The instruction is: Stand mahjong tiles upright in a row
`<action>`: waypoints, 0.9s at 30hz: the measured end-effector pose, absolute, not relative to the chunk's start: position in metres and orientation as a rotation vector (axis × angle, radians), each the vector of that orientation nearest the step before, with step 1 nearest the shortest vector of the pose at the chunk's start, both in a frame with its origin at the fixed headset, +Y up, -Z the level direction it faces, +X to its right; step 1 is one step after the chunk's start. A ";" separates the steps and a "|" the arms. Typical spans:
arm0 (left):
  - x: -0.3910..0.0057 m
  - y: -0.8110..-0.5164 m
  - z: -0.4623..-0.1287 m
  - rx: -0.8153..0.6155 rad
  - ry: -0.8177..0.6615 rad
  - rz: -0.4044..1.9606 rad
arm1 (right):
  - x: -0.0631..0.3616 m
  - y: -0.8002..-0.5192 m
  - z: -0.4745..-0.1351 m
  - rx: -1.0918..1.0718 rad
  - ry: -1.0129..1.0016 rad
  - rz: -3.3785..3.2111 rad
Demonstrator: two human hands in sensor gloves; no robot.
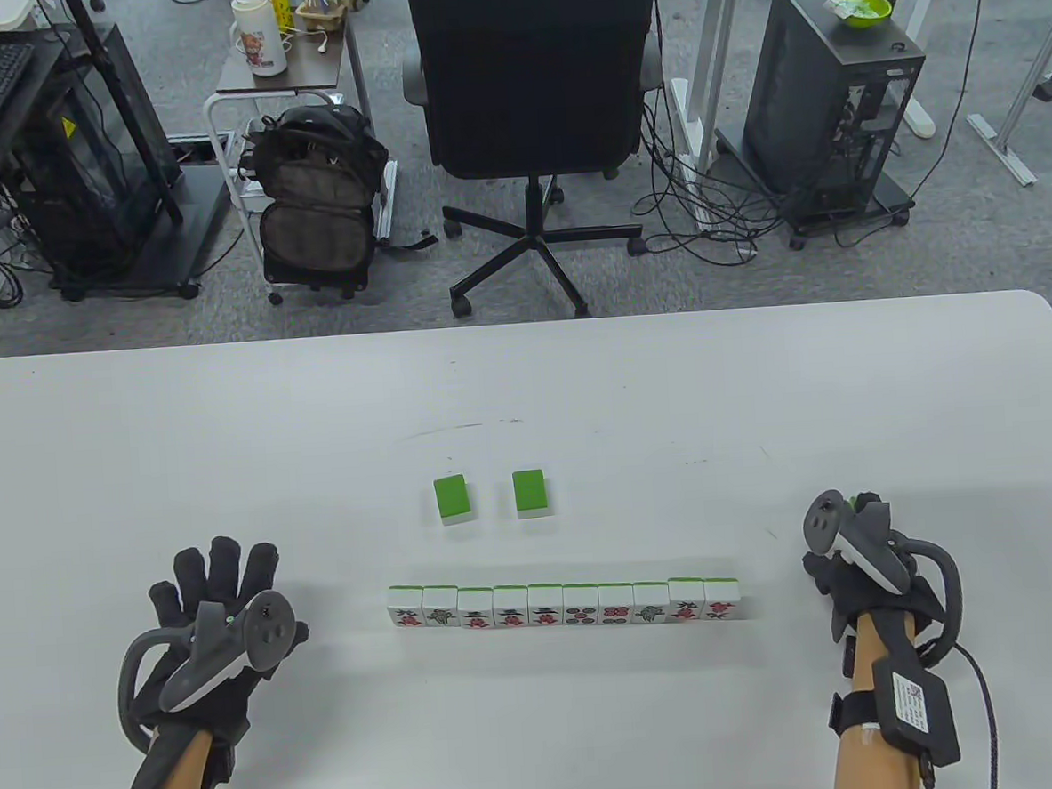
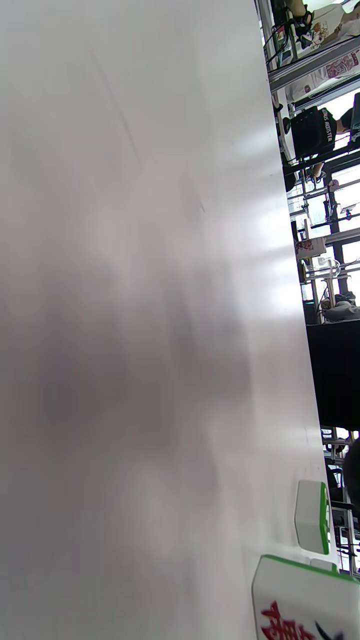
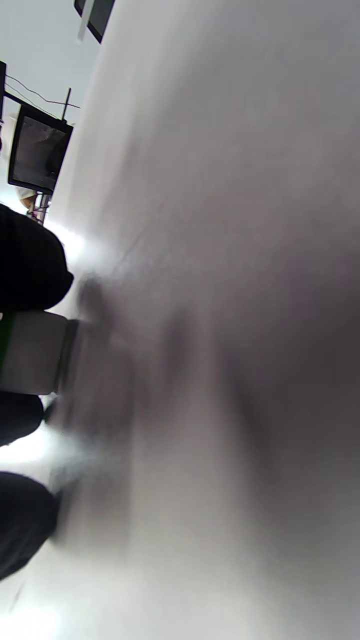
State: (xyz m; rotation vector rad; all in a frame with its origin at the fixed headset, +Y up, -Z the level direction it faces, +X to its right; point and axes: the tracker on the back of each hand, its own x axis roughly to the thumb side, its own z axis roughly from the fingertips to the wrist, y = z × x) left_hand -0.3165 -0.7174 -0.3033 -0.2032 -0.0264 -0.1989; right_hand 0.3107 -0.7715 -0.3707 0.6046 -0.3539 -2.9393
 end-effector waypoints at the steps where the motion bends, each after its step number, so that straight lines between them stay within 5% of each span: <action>1: -0.317 -0.717 -0.303 -0.203 -0.026 -0.198 | 0.310 -0.771 -0.370 0.610 -0.328 -2.937; 9: -0.319 -0.718 -0.304 -0.202 -0.021 -0.186 | 0.294 -0.742 -0.356 0.466 0.016 -2.859; 17: -0.320 -0.718 -0.305 -0.192 -0.019 -0.182 | 0.255 -0.711 -0.333 0.076 -0.179 -2.981; 27: -0.322 -0.718 -0.305 -0.185 -0.021 -0.178 | 0.216 -0.717 -0.327 -0.152 -0.301 -2.941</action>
